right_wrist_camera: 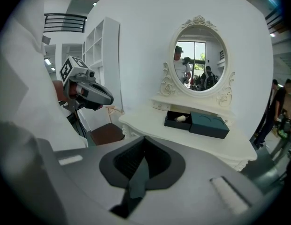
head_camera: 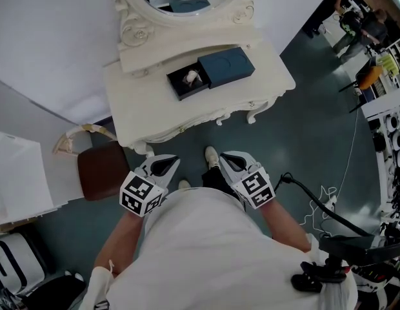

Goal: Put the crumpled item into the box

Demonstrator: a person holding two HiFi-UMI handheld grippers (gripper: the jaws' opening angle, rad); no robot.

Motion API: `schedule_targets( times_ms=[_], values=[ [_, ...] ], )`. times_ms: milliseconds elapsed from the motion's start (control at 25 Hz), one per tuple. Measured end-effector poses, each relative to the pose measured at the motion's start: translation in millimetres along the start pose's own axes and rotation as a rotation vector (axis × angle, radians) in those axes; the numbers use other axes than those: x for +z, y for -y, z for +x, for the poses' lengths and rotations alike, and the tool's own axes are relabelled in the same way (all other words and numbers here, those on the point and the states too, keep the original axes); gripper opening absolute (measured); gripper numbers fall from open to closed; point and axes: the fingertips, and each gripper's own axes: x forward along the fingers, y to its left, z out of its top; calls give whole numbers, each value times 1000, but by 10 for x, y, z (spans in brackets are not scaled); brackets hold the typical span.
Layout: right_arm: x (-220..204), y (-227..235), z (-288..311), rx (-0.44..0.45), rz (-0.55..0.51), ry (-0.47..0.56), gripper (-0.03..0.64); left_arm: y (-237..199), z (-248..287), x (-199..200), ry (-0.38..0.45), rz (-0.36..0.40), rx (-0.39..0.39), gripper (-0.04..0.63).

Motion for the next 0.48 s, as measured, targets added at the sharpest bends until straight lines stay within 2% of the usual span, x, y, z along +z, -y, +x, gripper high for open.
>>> schedule_targets(
  times_ms=[480],
  values=[
    [107, -170, 46, 23, -36, 6, 0, 83, -166, -33, 7, 16, 5, 2]
  ],
)
